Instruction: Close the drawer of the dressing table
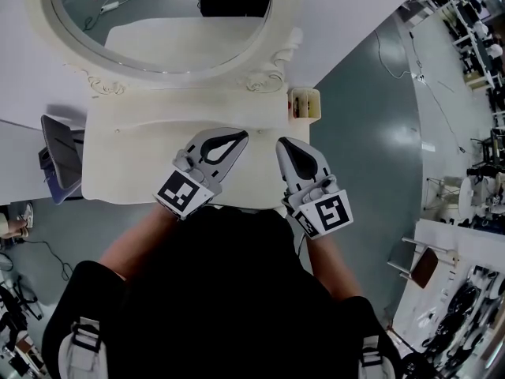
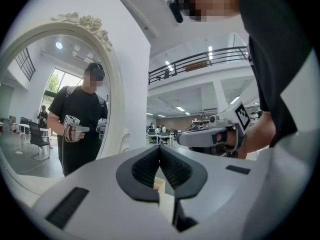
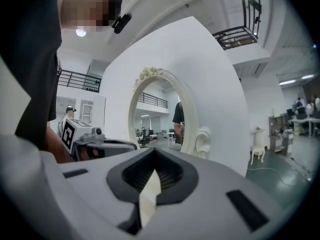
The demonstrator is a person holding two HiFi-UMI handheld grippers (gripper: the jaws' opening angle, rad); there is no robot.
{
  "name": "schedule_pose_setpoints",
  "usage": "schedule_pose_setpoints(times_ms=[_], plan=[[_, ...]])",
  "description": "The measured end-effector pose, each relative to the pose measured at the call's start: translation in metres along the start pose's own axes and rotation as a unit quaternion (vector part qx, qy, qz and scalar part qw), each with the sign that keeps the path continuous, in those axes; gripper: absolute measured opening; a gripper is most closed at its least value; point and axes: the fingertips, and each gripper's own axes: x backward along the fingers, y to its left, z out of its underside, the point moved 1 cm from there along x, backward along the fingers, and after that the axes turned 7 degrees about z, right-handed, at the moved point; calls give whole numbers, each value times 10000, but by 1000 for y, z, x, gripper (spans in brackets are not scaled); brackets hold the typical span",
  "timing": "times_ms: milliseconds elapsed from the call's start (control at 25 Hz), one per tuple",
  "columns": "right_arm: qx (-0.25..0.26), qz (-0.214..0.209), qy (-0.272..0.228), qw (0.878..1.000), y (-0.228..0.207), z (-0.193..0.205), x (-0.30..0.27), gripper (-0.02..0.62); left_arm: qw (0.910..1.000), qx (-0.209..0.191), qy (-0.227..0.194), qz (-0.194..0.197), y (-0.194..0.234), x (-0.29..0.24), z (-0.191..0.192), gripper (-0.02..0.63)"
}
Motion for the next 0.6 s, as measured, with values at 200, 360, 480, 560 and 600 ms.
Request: schedule_pose_setpoints(times_ms=[200,360,480,560,600], plan=[[-6,-17,6,10000,0,-2,0,3,10000,-4,23,-3,2,1,-3,-5],[-42,-26,10,10000,0,-1,0,3,10000,-2,41,-8,2,1,-4,-5],[-51,-45,11,10000,1,-1,0,3,10000,5,43,4,1,0,-3,-5],[-54,-46,7,10000,1,-1,0,3,10000,20,41,7,1,0,-3,-5],[-57,-46,6,10000,2,-1,0,3,10000,22,41,6,2,0,-3,-5]])
